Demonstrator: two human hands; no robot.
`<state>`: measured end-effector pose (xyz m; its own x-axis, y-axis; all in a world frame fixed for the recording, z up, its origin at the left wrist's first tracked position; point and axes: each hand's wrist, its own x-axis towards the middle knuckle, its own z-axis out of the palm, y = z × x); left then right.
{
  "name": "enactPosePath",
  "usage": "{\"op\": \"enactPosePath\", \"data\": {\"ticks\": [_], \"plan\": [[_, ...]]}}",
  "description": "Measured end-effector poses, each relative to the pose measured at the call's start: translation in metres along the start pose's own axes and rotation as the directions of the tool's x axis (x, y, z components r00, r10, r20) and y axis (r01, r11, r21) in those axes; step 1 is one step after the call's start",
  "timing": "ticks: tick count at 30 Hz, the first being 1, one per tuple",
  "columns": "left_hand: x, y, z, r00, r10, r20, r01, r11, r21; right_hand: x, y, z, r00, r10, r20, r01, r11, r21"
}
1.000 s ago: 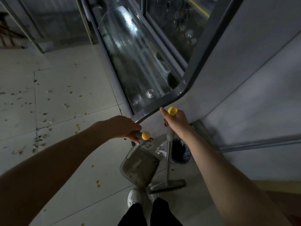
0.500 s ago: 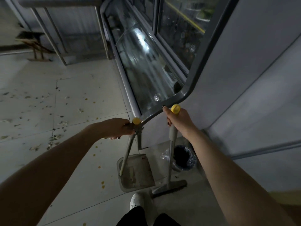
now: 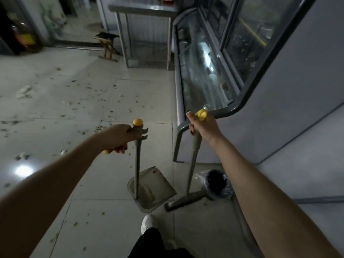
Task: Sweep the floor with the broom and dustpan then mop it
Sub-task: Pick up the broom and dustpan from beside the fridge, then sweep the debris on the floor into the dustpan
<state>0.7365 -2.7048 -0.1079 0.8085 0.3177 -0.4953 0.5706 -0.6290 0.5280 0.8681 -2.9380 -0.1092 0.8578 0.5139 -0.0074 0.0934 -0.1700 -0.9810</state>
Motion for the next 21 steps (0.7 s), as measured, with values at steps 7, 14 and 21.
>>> {"op": "enactPosePath", "data": {"ticks": [7, 14, 21], "plan": [[-0.071, -0.073, -0.003, 0.979, -0.198, 0.042, 0.199, 0.897, -0.394, -0.023, -0.020, 0.063, 0.994, -0.041, 0.097, 0.042, 0.999, -0.007], [-0.148, -0.169, -0.019, 0.957, -0.263, -0.122, 0.192, 0.891, -0.412, -0.067, -0.036, 0.152, 0.994, -0.067, 0.089, 0.069, 0.997, -0.021], [-0.226, -0.266, -0.033, 0.921, -0.339, -0.192, 0.204, 0.839, -0.504, -0.126, -0.049, 0.263, 0.990, -0.105, 0.095, 0.114, 0.990, -0.088]]}}
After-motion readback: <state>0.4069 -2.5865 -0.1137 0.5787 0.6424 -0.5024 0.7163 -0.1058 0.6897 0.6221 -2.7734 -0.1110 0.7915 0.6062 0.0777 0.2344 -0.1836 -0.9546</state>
